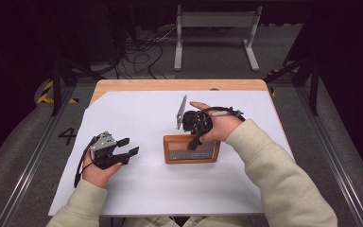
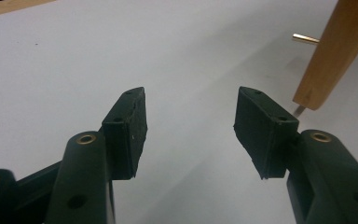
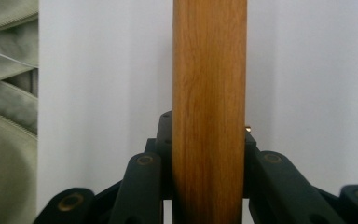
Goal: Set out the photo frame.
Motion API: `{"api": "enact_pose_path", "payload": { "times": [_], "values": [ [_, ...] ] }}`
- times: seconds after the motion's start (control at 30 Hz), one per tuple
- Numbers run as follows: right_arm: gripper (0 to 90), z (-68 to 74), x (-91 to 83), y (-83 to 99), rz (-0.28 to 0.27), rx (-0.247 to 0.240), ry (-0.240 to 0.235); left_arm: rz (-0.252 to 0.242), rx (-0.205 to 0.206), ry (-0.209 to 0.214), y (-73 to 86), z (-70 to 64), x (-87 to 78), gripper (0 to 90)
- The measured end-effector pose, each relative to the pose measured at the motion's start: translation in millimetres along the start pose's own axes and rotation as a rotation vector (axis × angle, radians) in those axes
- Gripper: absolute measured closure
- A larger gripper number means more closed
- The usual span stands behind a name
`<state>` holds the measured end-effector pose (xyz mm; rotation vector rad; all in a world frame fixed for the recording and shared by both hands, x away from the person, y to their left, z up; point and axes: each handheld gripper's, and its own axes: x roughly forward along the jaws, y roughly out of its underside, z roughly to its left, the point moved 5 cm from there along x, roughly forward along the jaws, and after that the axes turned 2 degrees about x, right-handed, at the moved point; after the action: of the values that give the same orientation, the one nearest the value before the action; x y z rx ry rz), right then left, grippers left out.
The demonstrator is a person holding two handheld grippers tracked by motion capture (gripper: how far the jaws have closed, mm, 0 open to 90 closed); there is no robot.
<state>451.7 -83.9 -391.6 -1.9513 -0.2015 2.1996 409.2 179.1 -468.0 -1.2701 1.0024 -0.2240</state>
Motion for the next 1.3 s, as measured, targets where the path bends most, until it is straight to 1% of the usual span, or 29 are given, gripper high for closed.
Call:
{"api": "enact_pose_path", "payload": {
  "times": [0.1,0.2,0.27,0.4,0.5,0.53,0.57,0.6,0.63,0.67,0.7,0.73,0.83,0.87,0.9,0.97,1.0,1.07,1.1,1.23,1.3],
  "values": [
    [72.4,-7.3,4.2,5.2,0.006,0.018,0.000,0.001,0.000,0.000,0.1,0.0,0.1,44.4],
    [72.4,-12.6,7.9,9.3,0.013,0.016,-0.006,0.001,0.000,0.000,0.1,0.0,0.1,44.4],
    [72.4,-13.9,7.8,10.0,0.001,0.010,-0.016,0.002,0.000,-0.001,0.1,0.1,0.0,44.4],
    [72.5,-13.5,7.9,10.6,-0.004,0.004,-0.015,0.002,0.000,0.000,0.2,0.0,0.1,44.4],
    [72.6,-15.1,8.6,10.4,-0.015,0.017,-0.007,-0.002,0.004,-0.001,-0.2,0.0,0.2,44.4],
    [72.1,-17.7,8.2,10.7,-0.017,0.028,0.004,-0.002,0.005,-0.001,-0.2,0.0,0.1,44.4],
    [71.5,-18.9,7.9,10.8,-0.022,0.042,0.004,-0.002,0.002,0.000,-0.1,-0.2,0.0,44.4],
    [71.5,-18.9,7.9,10.8,-0.022,0.042,0.004,-0.002,0.002,0.000,-0.1,-0.2,0.0,44.4],
    [69.2,-21.2,6.5,10.7,-0.045,0.055,0.018,-0.001,0.000,0.001,0.0,-0.1,-0.1,44.4],
    [68.0,-22.5,4.9,10.8,-0.056,0.057,0.030,0.000,0.001,0.001,0.1,-0.1,-0.1,44.4],
    [68.0,-22.5,4.9,10.8,-0.056,0.057,0.030,0.000,0.001,0.001,0.1,-0.1,-0.1,44.4],
    [66.6,-23.7,3.3,11.3,-0.056,0.059,0.039,0.002,-0.001,0.002,0.2,-0.2,0.1,44.4],
    [57.6,-27.3,1.4,13.1,-0.080,0.095,0.065,-0.002,0.004,0.001,-0.1,-0.1,0.3,44.4],
    [52.1,-29.0,2.6,13.6,-0.086,0.104,0.074,-0.001,0.004,0.000,-0.1,0.0,0.2,44.4],
    [52.1,-29.0,2.6,13.6,-0.086,0.104,0.074,0.001,-0.001,0.001,0.1,-0.3,0.1,44.4],
    [42.3,-30.5,3.2,13.4,-0.113,0.126,0.088,-0.001,0.003,0.001,-0.2,0.0,0.4,44.4],
    [42.3,-30.5,3.2,13.4,-0.113,0.126,0.088,0.002,0.001,0.002,0.0,-0.2,0.3,44.4],
    [34.4,-33.9,0.5,14.9,-0.154,0.134,0.119,0.003,0.004,0.001,-0.1,0.1,0.7,44.4],
    [32.0,-33.8,0.0,15.5,-0.166,0.145,0.119,0.002,0.003,0.001,-0.2,0.0,0.9,44.4],
    [26.6,-31.4,-5.5,21.0,-0.226,0.170,0.137,0.002,0.000,0.012,-0.6,-0.9,1.6,44.3],
    [24.1,-29.4,-9.6,26.9,-0.259,0.192,0.158,0.001,-0.004,0.014,-0.9,-1.5,2.3,44.1]
  ]
}}
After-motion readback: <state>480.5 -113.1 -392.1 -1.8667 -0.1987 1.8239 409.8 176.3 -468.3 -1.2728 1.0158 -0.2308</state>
